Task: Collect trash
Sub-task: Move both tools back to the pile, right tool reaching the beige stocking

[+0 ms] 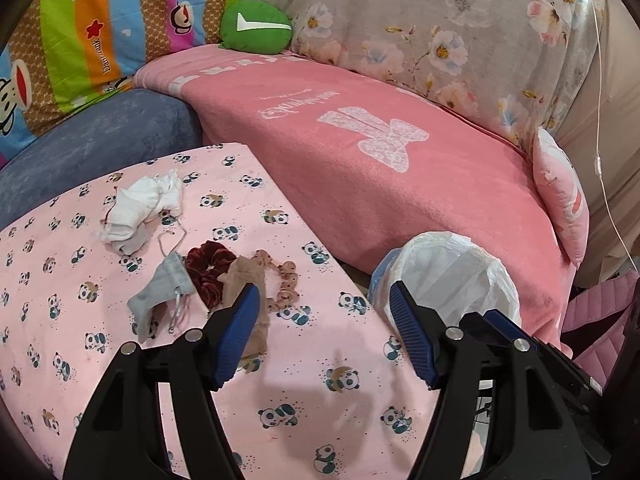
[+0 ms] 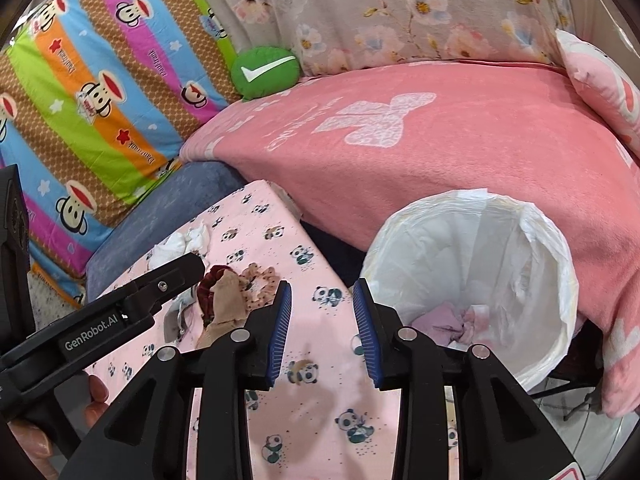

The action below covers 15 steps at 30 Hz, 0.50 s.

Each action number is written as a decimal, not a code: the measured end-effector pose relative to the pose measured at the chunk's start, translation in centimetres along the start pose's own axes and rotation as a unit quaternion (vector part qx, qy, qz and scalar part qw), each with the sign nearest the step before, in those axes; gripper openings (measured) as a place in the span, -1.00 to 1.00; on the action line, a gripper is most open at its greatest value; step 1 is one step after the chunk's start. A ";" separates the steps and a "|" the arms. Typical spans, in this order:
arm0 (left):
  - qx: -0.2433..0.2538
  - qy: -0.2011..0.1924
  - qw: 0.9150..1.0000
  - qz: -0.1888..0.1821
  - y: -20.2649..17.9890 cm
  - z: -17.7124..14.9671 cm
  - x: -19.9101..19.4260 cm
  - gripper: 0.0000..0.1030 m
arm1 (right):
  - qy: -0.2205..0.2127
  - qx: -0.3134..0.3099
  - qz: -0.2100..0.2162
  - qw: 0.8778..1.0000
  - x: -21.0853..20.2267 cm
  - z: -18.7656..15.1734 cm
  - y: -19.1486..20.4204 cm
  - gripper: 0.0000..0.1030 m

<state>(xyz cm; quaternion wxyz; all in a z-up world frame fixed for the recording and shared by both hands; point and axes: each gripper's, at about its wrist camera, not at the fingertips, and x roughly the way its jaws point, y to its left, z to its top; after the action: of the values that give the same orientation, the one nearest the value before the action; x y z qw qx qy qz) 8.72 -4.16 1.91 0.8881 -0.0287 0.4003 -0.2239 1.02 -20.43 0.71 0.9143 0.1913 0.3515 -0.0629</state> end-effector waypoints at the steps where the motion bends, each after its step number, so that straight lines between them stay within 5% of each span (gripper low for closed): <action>1: -0.003 0.000 1.000 0.004 0.5 -0.1 -0.1 0.24 | 0.003 -0.005 0.002 1.000 0.2 -0.1 0.5 -0.34; 15: -0.019 0.014 0.993 0.111 9.0 -2.3 0.7 0.25 | 0.046 -0.062 0.020 0.997 4.3 -1.6 7.3 -0.20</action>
<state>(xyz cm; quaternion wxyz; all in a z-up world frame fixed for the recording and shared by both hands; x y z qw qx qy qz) 10.82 3.95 -2.21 0.9012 0.0023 0.4175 -0.1163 5.07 -13.01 -0.96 0.9082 0.1437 0.3930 -0.0141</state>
